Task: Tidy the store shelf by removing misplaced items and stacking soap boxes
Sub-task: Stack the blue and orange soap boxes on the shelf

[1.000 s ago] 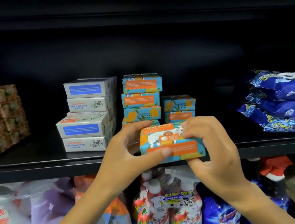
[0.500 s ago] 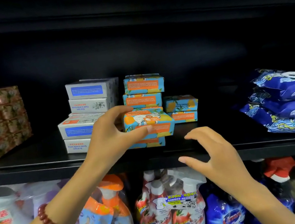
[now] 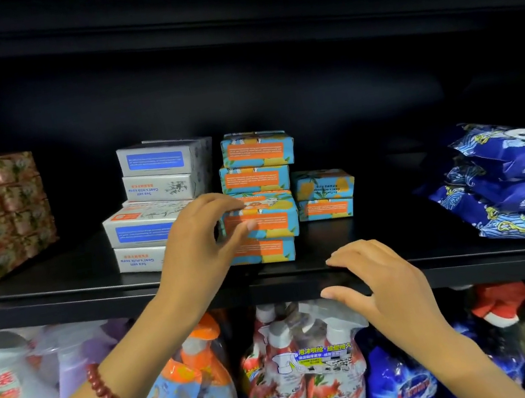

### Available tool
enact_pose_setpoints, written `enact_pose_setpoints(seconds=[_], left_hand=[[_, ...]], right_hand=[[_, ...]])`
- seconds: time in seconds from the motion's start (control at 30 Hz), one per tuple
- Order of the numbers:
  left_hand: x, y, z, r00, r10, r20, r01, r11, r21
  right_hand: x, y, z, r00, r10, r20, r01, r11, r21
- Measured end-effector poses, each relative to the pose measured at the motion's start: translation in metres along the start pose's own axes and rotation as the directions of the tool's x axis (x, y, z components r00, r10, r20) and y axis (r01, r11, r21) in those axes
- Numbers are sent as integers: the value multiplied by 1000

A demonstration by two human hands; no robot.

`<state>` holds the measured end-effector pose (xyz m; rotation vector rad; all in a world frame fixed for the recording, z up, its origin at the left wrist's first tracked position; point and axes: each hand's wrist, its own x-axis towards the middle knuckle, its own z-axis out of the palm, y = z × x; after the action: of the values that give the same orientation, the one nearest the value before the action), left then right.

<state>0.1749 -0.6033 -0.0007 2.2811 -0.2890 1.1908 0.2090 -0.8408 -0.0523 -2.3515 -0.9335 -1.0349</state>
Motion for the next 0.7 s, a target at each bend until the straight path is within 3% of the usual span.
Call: enact_pose_setpoints(seconds=[0.13, 0.23, 0.3, 0.4, 0.47, 0.57, 0.7], left_hand=[[-3, 3, 1, 999, 7, -34, -5, 997, 71], [-12, 7, 2, 980, 150, -129, -131, 981, 141], [-18, 12, 4, 962, 214, -168, -194, 973, 125], [-26, 12, 15, 974, 222, -44, -221, 975, 33], [-32, 8, 25, 977, 201, 71, -204, 979, 27], [-35, 5, 33, 977, 173, 121, -184, 979, 84], [-33, 5, 31, 982, 136, 128, -145, 987, 71]], right_hand=[[1, 0, -1, 1000, 0, 1, 0, 1000, -6], [5, -1, -7, 997, 38, 61, -41, 998, 44], [14, -1, -15, 986, 106, 125, -127, 977, 170], [36, 7, -22, 979, 164, 120, -192, 942, 276], [54, 14, -20, 979, 188, 76, -200, 955, 219], [79, 26, -8, 977, 211, 35, -214, 967, 135], [107, 33, 11, 959, 239, 150, -231, 970, -73]])
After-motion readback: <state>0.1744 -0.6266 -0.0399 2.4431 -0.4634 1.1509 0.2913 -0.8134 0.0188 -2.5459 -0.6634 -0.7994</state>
